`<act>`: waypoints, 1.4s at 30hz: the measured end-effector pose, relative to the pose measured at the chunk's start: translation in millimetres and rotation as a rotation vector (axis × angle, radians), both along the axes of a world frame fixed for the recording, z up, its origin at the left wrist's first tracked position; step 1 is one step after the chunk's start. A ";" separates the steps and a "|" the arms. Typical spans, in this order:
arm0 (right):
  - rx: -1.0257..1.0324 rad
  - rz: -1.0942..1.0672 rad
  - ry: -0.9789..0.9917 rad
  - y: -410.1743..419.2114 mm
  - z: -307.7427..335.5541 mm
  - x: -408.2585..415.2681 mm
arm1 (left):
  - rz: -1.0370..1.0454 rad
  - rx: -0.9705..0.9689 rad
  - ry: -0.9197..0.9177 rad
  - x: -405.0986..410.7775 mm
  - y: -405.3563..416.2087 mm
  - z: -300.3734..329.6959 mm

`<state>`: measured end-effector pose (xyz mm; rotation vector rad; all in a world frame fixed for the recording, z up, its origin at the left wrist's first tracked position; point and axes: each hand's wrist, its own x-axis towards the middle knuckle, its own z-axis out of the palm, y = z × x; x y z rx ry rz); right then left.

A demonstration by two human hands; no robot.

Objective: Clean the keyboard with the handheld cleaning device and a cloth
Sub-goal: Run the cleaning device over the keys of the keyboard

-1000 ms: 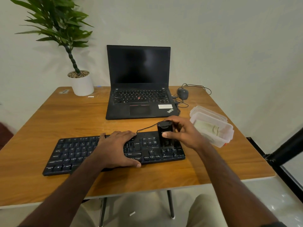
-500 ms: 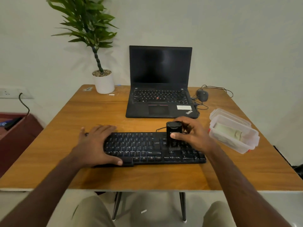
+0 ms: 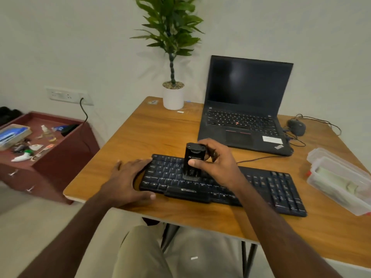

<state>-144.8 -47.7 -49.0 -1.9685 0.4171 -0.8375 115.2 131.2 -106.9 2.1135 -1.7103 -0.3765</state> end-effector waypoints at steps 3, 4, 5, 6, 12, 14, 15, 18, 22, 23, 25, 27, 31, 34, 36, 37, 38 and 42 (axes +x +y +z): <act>0.004 0.028 -0.003 17.8 -4.2 33.7 | 0.005 -0.051 0.046 1.5 0.4 0.0; 0.006 0.028 -0.006 22.8 -5.3 44.3 | 0.002 -0.064 0.055 1.1 0.8 0.6; 0.013 0.029 -0.006 27.5 -5.9 54.4 | -0.004 -0.071 0.059 0.5 1.4 1.3; 0.013 0.031 -0.003 32.1 -6.1 64.1 | -0.007 -0.074 0.059 -0.1 1.3 1.7; -0.073 0.060 0.015 55.3 -10.7 107.9 | 0.022 -0.092 0.071 0.0 -0.7 0.3; -0.103 0.090 0.040 56.9 -12.4 112.6 | 0.015 -0.089 0.068 0.2 -0.7 1.2; -0.120 0.097 0.062 54.8 -12.6 112.1 | 0.013 -0.085 0.073 0.5 -0.8 2.1; -0.127 0.110 0.137 39.7 -10.8 103.1 | 0.008 -0.070 0.080 2.7 -2.3 2.3; -0.069 0.136 0.108 27.7 -2.4 99.5 | 0.014 -0.055 0.039 4.9 -3.6 -1.5; -0.057 0.129 0.077 29.5 -2.0 102.5 | 0.014 -0.056 0.041 4.4 -3.7 -0.9; -0.073 0.108 0.036 37.9 -5.3 110.5 | 0.011 -0.064 0.058 2.5 -2.9 1.8; -0.083 0.122 0.036 46.8 -11.2 115.9 | 0.011 -0.062 0.071 0.8 -1.9 3.9; -0.082 0.166 0.094 38.3 -12.3 105.2 | 0.017 -0.039 0.052 3.4 -2.5 1.2; -0.050 0.211 0.154 20.6 -3.1 89.7 | 0.018 -0.005 0.047 4.6 -1.6 0.3; -0.034 0.208 0.161 13.5 4.0 84.6 | 0.019 0.010 0.060 3.7 -1.8 1.8; -0.030 0.193 0.139 12.7 6.0 84.5 | 0.018 0.013 0.056 3.6 -2.0 1.9; -0.027 0.173 0.106 14.4 6.8 84.8 | 0.017 0.015 0.049 4.1 -2.2 1.1; -0.034 0.122 0.064 28.4 -4.8 86.3 | 0.042 0.014 0.035 3.0 -2.9 -0.4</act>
